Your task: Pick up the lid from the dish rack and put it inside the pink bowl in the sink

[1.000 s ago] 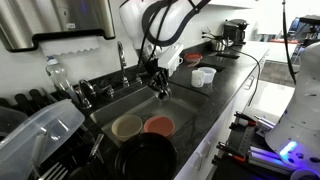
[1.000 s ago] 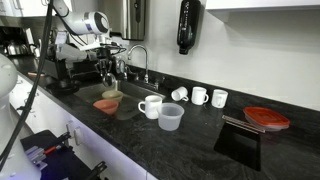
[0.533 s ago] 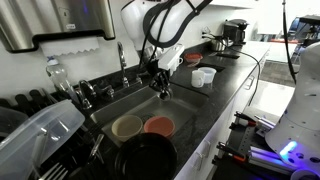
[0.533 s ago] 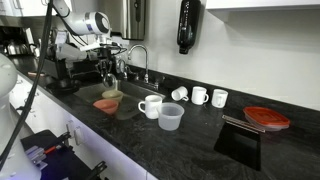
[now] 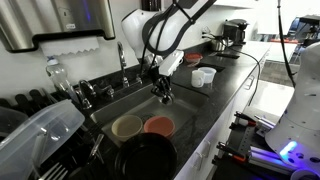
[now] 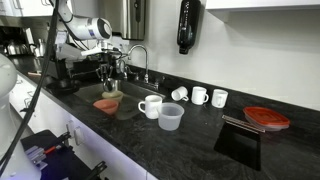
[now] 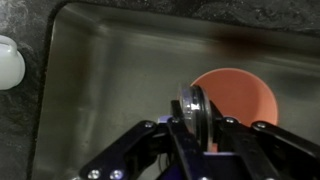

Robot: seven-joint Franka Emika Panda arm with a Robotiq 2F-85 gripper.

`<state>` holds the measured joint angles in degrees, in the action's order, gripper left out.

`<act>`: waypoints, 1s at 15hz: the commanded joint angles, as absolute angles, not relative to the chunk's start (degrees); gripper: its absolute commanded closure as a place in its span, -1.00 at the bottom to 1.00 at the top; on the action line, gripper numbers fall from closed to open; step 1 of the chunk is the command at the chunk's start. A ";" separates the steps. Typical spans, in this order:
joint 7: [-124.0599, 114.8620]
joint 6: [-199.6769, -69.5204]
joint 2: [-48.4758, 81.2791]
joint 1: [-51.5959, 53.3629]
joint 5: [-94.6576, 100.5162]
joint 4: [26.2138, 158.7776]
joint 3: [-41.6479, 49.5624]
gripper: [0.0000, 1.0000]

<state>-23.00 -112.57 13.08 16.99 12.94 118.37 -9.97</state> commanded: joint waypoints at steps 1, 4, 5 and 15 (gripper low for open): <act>-18.50 -112.14 17.58 16.29 11.57 115.63 -10.17 0.87; -15.57 -111.84 21.35 16.45 10.79 113.08 -10.20 0.87; -14.29 -111.70 22.65 16.47 10.09 111.99 -10.41 0.87; -8.70 -108.88 35.60 17.55 5.35 100.37 -10.39 0.87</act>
<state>-10.68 -112.09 32.89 17.15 6.41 104.49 -10.54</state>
